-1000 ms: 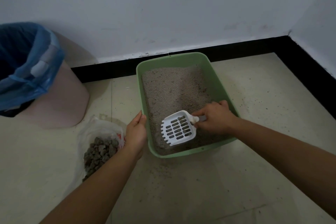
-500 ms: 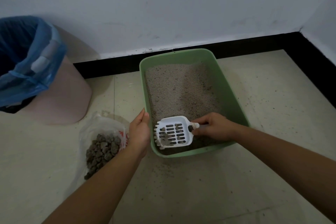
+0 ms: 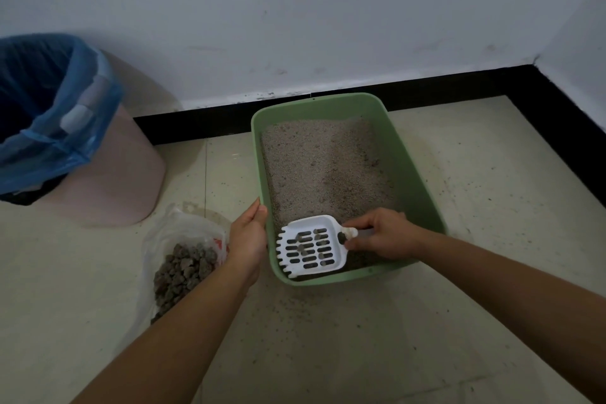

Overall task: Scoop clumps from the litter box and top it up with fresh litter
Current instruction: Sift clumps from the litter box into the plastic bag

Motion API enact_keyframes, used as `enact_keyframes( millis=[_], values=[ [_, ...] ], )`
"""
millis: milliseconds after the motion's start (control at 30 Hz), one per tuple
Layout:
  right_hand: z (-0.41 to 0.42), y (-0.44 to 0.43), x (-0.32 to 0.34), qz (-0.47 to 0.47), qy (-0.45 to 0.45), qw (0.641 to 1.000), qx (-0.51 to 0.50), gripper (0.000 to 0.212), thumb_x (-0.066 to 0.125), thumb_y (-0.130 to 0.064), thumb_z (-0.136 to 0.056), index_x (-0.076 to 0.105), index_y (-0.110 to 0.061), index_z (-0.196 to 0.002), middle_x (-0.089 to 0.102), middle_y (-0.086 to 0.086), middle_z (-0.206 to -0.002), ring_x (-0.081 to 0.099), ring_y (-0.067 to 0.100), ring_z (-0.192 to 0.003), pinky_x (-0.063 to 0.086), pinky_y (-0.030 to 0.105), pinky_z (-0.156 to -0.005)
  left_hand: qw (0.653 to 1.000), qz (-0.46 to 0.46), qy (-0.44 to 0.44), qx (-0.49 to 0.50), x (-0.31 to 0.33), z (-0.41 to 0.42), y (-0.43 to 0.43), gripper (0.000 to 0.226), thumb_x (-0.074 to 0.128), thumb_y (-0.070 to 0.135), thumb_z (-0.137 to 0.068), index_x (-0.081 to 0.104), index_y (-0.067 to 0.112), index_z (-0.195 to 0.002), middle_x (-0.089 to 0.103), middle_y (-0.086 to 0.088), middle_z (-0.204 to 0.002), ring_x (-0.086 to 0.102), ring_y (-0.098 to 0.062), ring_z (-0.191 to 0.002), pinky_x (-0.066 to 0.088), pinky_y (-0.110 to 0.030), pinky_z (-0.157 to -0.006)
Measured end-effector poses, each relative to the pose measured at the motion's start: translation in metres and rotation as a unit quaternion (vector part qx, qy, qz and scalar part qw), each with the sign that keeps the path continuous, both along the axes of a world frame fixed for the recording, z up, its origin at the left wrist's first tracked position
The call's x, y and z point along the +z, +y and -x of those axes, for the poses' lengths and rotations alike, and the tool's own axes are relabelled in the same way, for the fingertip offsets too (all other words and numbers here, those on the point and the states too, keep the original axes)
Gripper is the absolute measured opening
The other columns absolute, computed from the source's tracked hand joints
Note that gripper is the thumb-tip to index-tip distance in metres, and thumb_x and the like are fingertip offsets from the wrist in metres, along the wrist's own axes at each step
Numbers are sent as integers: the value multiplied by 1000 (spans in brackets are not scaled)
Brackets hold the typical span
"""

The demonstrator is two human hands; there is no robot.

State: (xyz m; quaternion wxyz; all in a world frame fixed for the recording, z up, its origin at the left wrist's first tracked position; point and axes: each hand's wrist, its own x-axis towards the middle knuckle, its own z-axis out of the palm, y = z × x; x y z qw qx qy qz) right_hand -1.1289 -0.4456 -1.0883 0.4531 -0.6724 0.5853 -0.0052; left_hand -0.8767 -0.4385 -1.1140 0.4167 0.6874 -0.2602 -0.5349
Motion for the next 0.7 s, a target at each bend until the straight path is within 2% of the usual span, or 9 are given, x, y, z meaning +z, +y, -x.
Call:
enact_keyframes(
  millis=[67, 200, 300, 333, 400, 467, 533, 633, 700],
  values=[
    [1, 0, -4, -8, -8, 1000, 3, 34, 56, -79, -58, 57, -76, -91, 71, -28, -102, 61, 7, -109, 28, 58, -112, 1000, 0, -1, -4, 0, 0, -1, 43, 49, 28, -101, 45, 21, -143, 49, -2, -146, 48, -24, -131, 38, -50, -111],
    [2, 0, -4, -11, -27, 1000, -4, 38, 58, -79, -57, 60, -73, -94, 71, -29, -99, 62, 6, -106, 30, 59, -111, 1000, -9, 2, -13, 3, -3, -2, 43, 48, 24, -102, 43, 19, -144, 47, -3, -147, 48, -24, -131, 39, -50, -110],
    [4, -3, 8, 6, -25, 999, -20, 40, 62, -76, -60, 64, -66, -99, 71, -28, -97, 64, 4, -102, 36, 57, -109, 999, -32, 2, -42, 16, -10, -5, 39, 46, 21, -102, 49, 16, -140, 57, -5, -137, 56, -25, -120, 44, -49, -105],
    [5, -4, 13, 14, -26, 999, -30, 40, 65, -71, -65, 66, -60, -104, 72, -26, -99, 65, 5, -100, 41, 55, -107, 998, -25, -25, -56, 21, -15, -4, 36, 44, 20, -103, 53, 16, -137, 61, -5, -131, 59, -25, -115, 46, -49, -102],
    [7, -8, 25, 34, -35, 997, -52, 31, 70, -56, -77, 69, -52, -107, 74, -20, -98, 68, 9, -92, 49, 51, -100, 983, 41, -158, -87, 29, -31, 0, 34, 43, 20, -102, 57, 14, -133, 65, -5, -123, 60, -25, -113, 48, -46, -100],
    [3, -15, 39, 63, -48, 994, -72, 19, 70, -52, -79, 69, -54, -98, 74, -17, -92, 68, 13, -86, 48, 53, -100, 937, 117, -314, -94, 35, -53, 7, 33, 45, 19, -100, 60, 14, -129, 66, -5, -121, 60, -23, -112, 47, -42, -100],
    [-7, -24, 56, 95, -53, 990, -86, 15, 69, -56, -76, 65, -63, -88, 71, -25, -88, 65, 8, -85, 42, 58, -105, 885, 166, -428, -84, 41, -79, 13, 32, 50, 15, -96, 62, 14, -126, 65, -6, -120, 59, -24, -110, 47, -39, -96],
    [-39, -35, 75, 135, -39, 988, -68, 15, 67, -62, -75, 59, -72, -82, 66, -31, -95, 62, 14, -107, 31, 61, -110, 832, 184, -522, -45, 47, -118, 27, 40, 59, 17, -86, 61, 13, -126, 60, -13, -118, 52, -32, -110, 44, -44, -94],
    [-70, -36, 79, 148, -26, 988, -34, 12, 66, -60, -80, 63, -67, -89, 69, -23, -100, 62, 16, -106, 34, 59, -109, 829, 128, -543, -37, 49, -141, 37, 55, 65, 29, -81, 54, 15, -133, 51, -15, -126, 44, -35, -116, 38, -48, -99]
  ],
)
